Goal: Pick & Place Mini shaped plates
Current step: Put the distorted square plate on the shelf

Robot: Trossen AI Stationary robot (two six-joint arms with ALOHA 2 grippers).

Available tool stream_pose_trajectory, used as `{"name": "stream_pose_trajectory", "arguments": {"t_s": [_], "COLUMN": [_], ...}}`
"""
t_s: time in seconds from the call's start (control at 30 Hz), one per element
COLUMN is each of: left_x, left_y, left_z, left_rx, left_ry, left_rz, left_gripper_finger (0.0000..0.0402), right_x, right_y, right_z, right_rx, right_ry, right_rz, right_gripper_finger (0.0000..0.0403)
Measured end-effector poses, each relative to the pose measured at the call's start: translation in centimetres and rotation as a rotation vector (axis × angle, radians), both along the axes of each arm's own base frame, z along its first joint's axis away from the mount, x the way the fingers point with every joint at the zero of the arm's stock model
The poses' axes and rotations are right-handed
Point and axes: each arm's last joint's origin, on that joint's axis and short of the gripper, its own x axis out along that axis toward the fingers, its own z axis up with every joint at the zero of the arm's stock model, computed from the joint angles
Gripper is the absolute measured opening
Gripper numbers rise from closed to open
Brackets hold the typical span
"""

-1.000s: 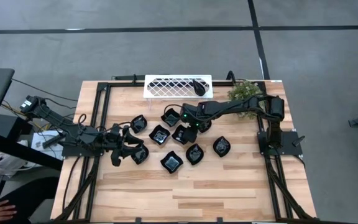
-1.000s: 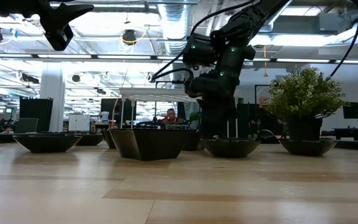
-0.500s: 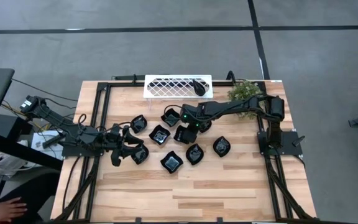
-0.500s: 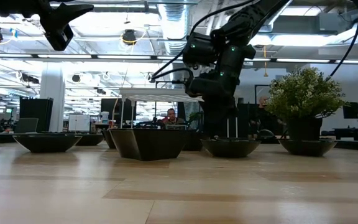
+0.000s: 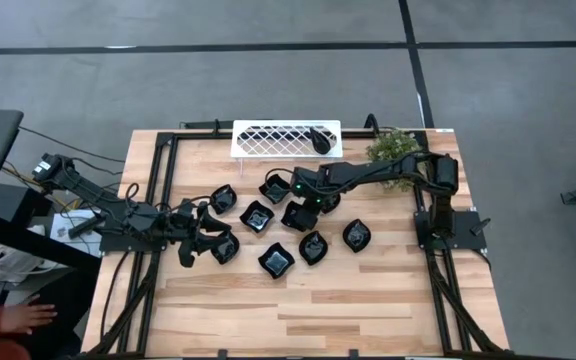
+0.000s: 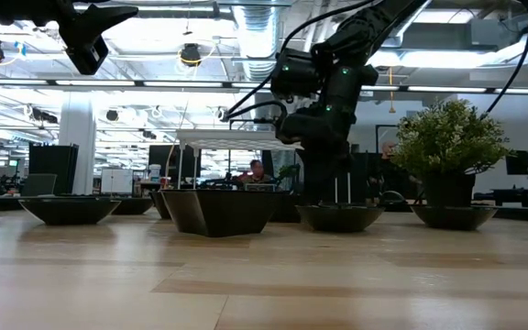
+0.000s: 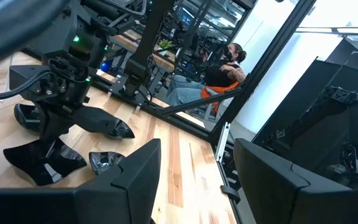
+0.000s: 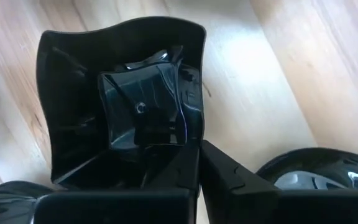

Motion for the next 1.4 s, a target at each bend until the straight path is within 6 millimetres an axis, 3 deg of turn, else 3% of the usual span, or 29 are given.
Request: {"name": "stream_pose_trajectory", "arguments": {"t_s": [0.23,0.87,1.1,1.4], "left_x": [0.0,0.0,0.0,0.0], "left_y": [0.0,0.0,0.0,0.0], "left_z": [0.0,0.0,0.0,0.0], "left_rx": [0.002,0.022,0.022,0.022], "left_ry": [0.000,-0.002,-0.001,-0.002], "left_rz": [0.000,-0.002,-0.003,-0.003], "left_gripper_finger": [0.0205,0.0205,0.0205,0.0205], "right_x": [-0.5,-2.1,-2.5,-3.2], "right_y": [0.1,0.1,-0.8,-3.8], "right_z": [2.3,14.0,17.4,19.5], "right_rx": [0.000,0.000,-0.026,-0.070], "right_ry": [-0.031,-0.324,-0.431,-0.494], "right_rz": [-0.015,-0.074,-0.101,-0.219], "right_gripper_finger": [0.0002,0.0001,0.0000,0.0000]}}
